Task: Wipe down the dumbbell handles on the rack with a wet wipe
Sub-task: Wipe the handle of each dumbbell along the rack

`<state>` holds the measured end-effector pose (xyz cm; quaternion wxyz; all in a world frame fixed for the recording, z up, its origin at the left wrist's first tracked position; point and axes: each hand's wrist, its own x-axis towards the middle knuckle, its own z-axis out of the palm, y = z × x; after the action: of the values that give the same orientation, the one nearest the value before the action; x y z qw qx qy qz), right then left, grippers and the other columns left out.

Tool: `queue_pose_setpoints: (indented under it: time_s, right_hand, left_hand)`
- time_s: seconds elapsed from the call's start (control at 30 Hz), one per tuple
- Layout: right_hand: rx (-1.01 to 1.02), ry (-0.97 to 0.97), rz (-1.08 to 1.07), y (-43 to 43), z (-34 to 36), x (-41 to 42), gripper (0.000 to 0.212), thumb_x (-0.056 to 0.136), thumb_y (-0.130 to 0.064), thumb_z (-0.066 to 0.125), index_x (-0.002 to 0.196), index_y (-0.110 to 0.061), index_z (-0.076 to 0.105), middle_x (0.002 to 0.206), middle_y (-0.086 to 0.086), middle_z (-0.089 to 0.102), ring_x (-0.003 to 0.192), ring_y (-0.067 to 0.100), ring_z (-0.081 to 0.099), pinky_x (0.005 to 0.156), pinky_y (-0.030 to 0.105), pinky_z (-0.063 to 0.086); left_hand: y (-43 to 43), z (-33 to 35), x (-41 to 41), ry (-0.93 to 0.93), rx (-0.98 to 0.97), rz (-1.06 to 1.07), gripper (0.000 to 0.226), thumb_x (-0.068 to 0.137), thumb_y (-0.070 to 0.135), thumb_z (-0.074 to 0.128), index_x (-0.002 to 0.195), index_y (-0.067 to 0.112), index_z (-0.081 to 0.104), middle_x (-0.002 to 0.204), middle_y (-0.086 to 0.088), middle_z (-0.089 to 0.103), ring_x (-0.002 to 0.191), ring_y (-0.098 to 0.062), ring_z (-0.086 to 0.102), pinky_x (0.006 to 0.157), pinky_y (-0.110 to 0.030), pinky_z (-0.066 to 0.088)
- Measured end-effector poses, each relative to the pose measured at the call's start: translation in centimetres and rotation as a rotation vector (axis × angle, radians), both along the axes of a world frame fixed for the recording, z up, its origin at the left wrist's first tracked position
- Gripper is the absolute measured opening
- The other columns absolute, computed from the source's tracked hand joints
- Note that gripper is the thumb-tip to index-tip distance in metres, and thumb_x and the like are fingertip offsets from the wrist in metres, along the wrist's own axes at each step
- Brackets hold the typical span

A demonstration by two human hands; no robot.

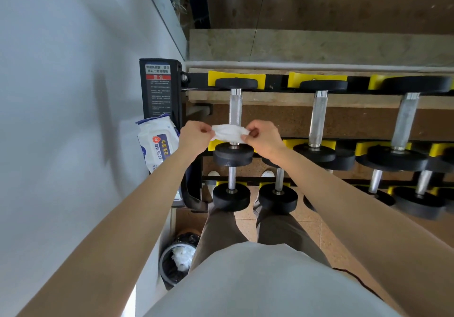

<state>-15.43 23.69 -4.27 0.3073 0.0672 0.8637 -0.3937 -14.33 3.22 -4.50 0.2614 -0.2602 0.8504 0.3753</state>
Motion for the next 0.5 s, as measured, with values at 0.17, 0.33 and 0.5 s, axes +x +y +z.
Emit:
queue_pose_setpoints:
  time_s: [0.17, 0.33, 0.5]
  right_hand:
    - [0.089, 0.014, 0.155, 0.3, 0.2, 0.2, 0.014, 0.088, -0.018, 0.074, 0.101, -0.014, 0.07, 0.099, 0.002, 0.07, 0.092, 0.015, 0.065, 0.086, 0.031, 0.054]
    - [0.239, 0.01, 0.191, 2.1, -0.5, 0.1, 0.019, 0.09, -0.019, 0.071, 0.109, -0.014, 0.072, 0.108, 0.007, 0.071, 0.095, 0.02, 0.067, 0.086, 0.034, 0.058]
    - [0.125, 0.085, 0.208, -0.3, 0.4, 0.9, 0.012, 0.092, -0.016, 0.067, 0.103, -0.015, 0.072, 0.102, 0.003, 0.07, 0.093, 0.017, 0.065, 0.085, 0.035, 0.056]
  left_hand:
    - [-0.1, 0.7, 1.4, 0.009, -0.078, -0.121, 0.023, 0.093, 0.022, 0.069, 0.113, 0.016, 0.077, 0.115, -0.006, 0.074, 0.106, -0.024, 0.066, 0.087, -0.027, 0.046]
    - [1.3, 1.0, 1.4, -0.017, 0.012, -0.226, 0.02, 0.09, 0.028, 0.071, 0.106, 0.02, 0.08, 0.114, 0.001, 0.074, 0.104, -0.018, 0.065, 0.093, -0.034, 0.052]
    - [1.0, 0.9, 1.3, -0.095, -0.302, -0.174, 0.026, 0.087, 0.031, 0.066, 0.109, 0.024, 0.078, 0.106, -0.006, 0.073, 0.097, -0.031, 0.068, 0.071, -0.032, 0.05]
